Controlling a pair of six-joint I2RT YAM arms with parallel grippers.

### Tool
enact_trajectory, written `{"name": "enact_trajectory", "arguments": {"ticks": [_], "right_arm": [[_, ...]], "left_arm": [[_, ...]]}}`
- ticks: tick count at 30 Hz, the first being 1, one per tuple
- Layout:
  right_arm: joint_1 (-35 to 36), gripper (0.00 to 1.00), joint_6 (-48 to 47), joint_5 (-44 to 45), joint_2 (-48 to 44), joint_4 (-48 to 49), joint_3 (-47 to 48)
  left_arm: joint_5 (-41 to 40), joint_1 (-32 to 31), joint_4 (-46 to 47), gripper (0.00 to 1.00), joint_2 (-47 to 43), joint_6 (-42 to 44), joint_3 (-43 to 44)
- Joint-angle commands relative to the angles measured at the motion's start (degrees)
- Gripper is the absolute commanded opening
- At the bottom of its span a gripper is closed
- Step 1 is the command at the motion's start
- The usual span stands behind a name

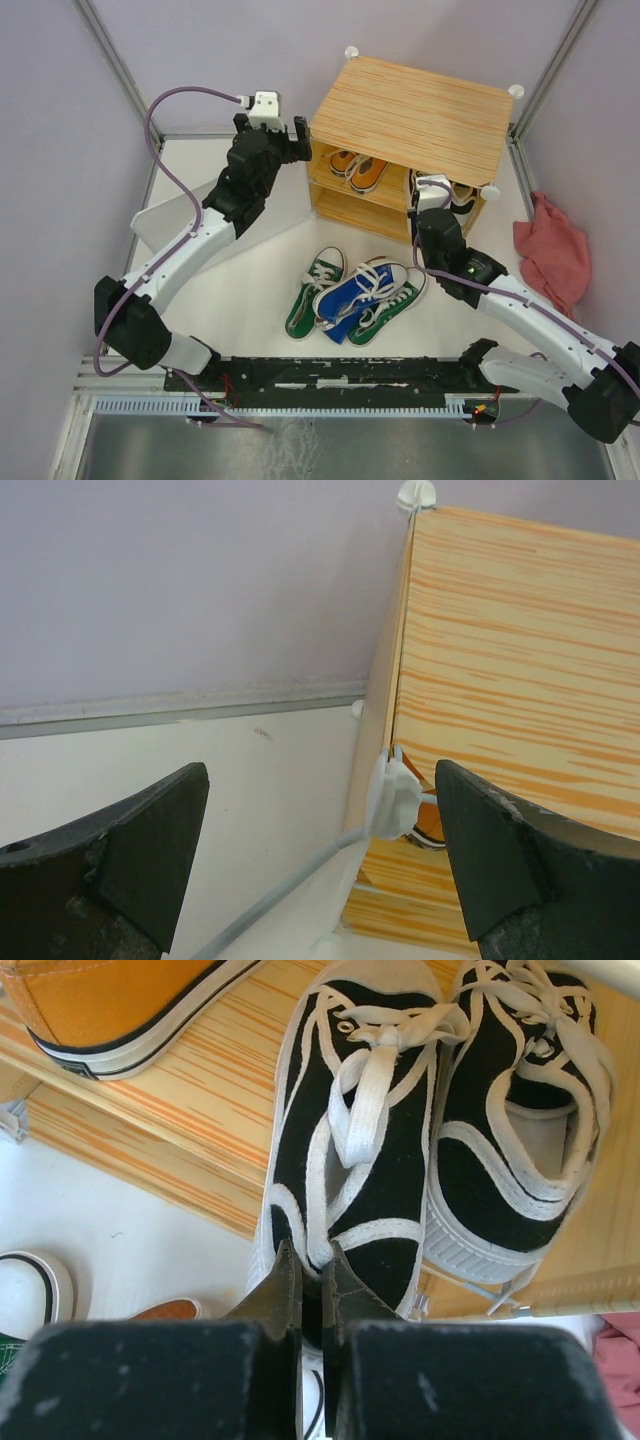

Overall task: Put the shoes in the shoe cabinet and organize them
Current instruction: Place the shoe in the shoe cabinet.

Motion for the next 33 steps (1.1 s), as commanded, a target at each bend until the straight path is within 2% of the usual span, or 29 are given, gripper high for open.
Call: {"name": "enact_trajectory", "arguments": {"ticks": [1,10,16,24,27,33], "right_arm": [[-0.35,0.02,0.38,5.34,-2.18,8.04,-0.36],[-0.33,0.02,1.86,8.97,0.61,17.88,0.5],[-0.41,0.02,-0.67,13.03,4.54,30.16,-2.25],[-0.53,0.02,-0.18,14.59,9.09,36.05,-1.8],[-0.61,0.02,-3.32,16.15,11.41,41.23,-2.23],[-1.19,0.02,-7.46,14.69,14.85,45.66,-1.66]], "left_arm": [[0.15,0.31,2.34,1.0,-1.09,1.94,-2.03],[-0.19,0.4,2.26,1.0,-3.62,1.6,-5.07],[-0.26,0.51,1.96,1.0,-4.1,1.7,-5.95],[0.21,0.52,1.81,1.0,-4.6,0.77,-7.24],[0.31,0.5,1.57,1.0,-5.12,0.69,-7.43],[0.25,0.5,1.24,1.0,-5.94,0.67,-8.22]]}}
